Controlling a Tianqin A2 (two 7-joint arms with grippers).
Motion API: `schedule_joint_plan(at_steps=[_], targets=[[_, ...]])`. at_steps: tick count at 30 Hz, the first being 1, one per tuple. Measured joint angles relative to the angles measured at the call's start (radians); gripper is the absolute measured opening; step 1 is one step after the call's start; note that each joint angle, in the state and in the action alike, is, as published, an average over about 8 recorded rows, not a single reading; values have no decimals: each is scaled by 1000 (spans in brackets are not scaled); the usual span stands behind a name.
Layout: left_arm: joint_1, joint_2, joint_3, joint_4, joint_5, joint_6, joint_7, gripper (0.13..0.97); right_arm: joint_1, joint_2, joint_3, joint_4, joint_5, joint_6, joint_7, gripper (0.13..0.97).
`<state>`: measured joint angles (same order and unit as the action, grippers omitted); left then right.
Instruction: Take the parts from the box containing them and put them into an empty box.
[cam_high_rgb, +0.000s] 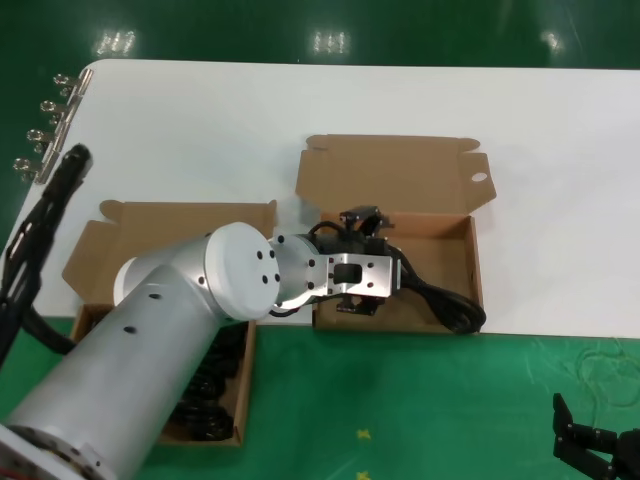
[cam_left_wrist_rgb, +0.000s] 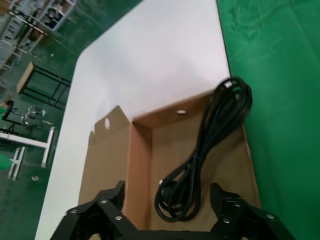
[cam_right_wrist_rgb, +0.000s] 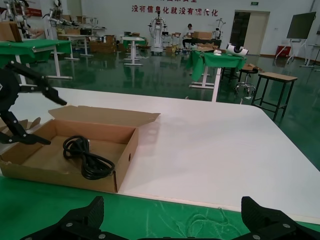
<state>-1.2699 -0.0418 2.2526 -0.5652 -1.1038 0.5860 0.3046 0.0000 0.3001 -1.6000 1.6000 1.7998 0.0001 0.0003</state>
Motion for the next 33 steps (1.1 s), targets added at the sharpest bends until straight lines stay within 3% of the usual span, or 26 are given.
schedule_joint_plan(at_steps=[5,9,18,26,33], targets=[[19,-13,-15,-42,-19,2,-2,638,0,0,0,0,0,0,0,966],[23,-16,-19,-51,-25,2,0,638,0,0,0,0,0,0,0,966],[42,-20,-29,-67,-36,-8,-4,817,0,0,0,0,0,0,0,966],[141,-39,-79,-144,-88,-54,-28,926,0,0,0,0,0,0,0,966],[254,-61,-136,-234,-149,-107,-56,956,0,0,0,0,0,0,0,966]])
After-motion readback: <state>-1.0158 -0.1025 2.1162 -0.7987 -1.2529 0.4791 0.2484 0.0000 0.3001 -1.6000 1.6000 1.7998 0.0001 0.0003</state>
